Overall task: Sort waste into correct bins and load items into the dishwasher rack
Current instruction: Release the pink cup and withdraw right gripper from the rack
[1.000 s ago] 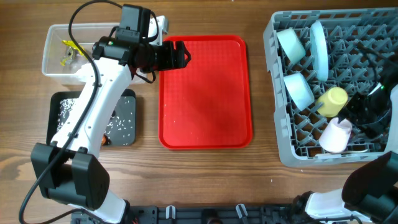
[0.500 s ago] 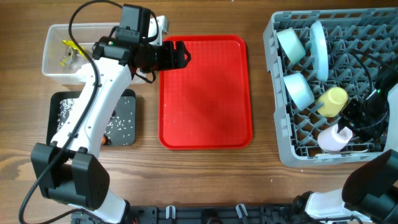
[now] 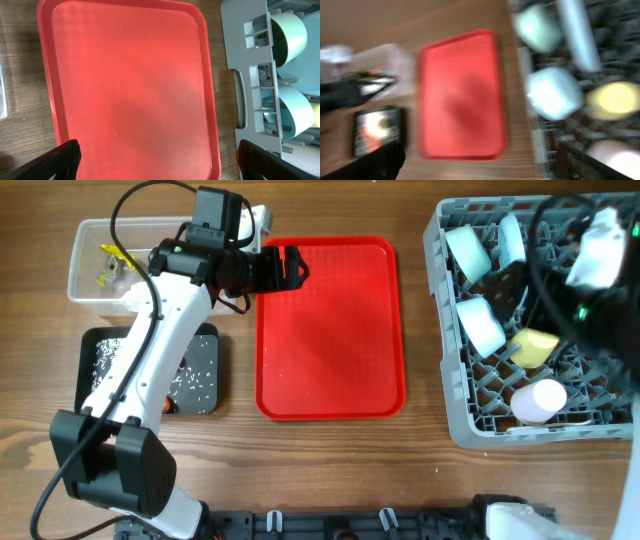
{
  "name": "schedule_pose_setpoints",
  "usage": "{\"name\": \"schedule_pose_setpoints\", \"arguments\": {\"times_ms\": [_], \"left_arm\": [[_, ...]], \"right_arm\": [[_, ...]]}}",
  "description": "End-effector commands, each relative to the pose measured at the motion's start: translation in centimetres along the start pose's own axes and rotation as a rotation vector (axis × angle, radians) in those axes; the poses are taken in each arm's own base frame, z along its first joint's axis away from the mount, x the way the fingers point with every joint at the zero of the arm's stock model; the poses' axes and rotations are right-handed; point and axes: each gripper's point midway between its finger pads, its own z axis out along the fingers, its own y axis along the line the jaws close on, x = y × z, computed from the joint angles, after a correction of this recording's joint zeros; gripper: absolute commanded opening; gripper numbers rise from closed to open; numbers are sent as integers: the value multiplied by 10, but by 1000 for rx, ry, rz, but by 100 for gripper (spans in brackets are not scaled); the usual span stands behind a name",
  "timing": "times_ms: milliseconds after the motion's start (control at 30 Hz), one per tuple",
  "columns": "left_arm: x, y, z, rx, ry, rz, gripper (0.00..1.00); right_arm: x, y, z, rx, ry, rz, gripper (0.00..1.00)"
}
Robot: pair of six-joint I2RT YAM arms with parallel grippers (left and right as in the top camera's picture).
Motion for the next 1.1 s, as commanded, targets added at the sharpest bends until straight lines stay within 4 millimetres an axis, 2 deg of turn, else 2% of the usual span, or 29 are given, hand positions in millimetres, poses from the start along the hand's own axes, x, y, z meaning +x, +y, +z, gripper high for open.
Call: {"name": "schedule_pose_setpoints", "arguments": {"times_ms": [0,100,200,233,300,367,467,500,600,667,733,900,1000,1067], "left_arm": [[3,2,4,-7,10,7,100],[3,2,4,-7,10,7,100],[3,2,4,-7,10,7,100],[3,2,4,-7,10,7,100],[3,2,4,-7,10,7,100],[3,2,4,-7,10,8,100],[3,2,4,-7,10,8,100],[3,2,4,-7,10,7,100],[3,2,4,-7,10,8,100],[3,2,4,-7,10,7,100],[3,2,4,-7,10,8,100],[3,2,4,-7,10,7,100],[3,2,4,-7,10,7,100],[3,2,4,-7,10,7,100]], "right_arm": [[10,28,-16,-113,5,209,100],[16,12,-17,-23,7,207,100],[10,8,-14,-1,-12,142,100],[1,9,-13,-5,-45,74,100],[-36,19,-10,-32,-176,-103,100],[-64,35,-10,-76,-303,-196,100],[-80,48,-8,-123,-428,-256,100],[-80,48,-7,-133,-459,-263,100],[-69,38,4,-138,-581,-315,100],[-52,29,15,-126,-659,-420,100],[-24,15,30,-119,-721,-476,100],[44,-24,70,-104,-801,-491,100],[73,-46,86,-78,-866,-471,100],[86,-62,92,-65,-902,-387,100]]}}
